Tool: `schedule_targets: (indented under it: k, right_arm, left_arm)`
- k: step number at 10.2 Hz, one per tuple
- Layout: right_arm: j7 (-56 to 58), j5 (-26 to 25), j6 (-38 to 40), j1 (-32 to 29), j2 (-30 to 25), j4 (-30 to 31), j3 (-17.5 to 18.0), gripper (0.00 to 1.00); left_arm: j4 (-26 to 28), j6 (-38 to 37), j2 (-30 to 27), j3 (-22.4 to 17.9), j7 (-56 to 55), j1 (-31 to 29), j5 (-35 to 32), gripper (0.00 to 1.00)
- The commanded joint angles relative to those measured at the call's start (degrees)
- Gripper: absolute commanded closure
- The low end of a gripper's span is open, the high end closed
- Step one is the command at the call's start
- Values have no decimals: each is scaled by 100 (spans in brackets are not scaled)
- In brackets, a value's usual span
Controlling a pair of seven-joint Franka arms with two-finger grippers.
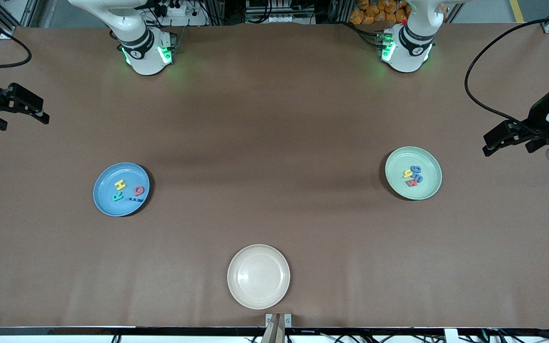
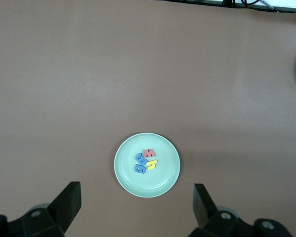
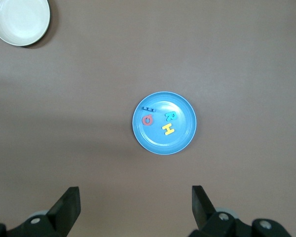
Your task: Sort uppercase to blue plate, lowercase to green plate
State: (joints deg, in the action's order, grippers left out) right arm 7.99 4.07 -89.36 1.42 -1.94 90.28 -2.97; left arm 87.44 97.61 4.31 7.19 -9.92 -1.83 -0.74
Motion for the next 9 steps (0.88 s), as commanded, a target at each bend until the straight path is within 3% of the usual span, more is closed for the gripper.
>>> schedule_targets:
  k: [1, 4, 9]
  right_arm:
    - [-17, 103, 94, 51, 27, 33, -81, 0]
    - [-16, 59, 68, 43, 79, 139, -89, 0]
    - [-8, 41, 68, 34, 220, 95, -90, 0]
  left_arm:
    - [-26, -75, -18, 1, 43, 33, -5, 0]
    - [-52, -75, -18, -726, 51, 823, -5, 0]
    - [-52, -75, -9, -728, 16, 833, 4, 0]
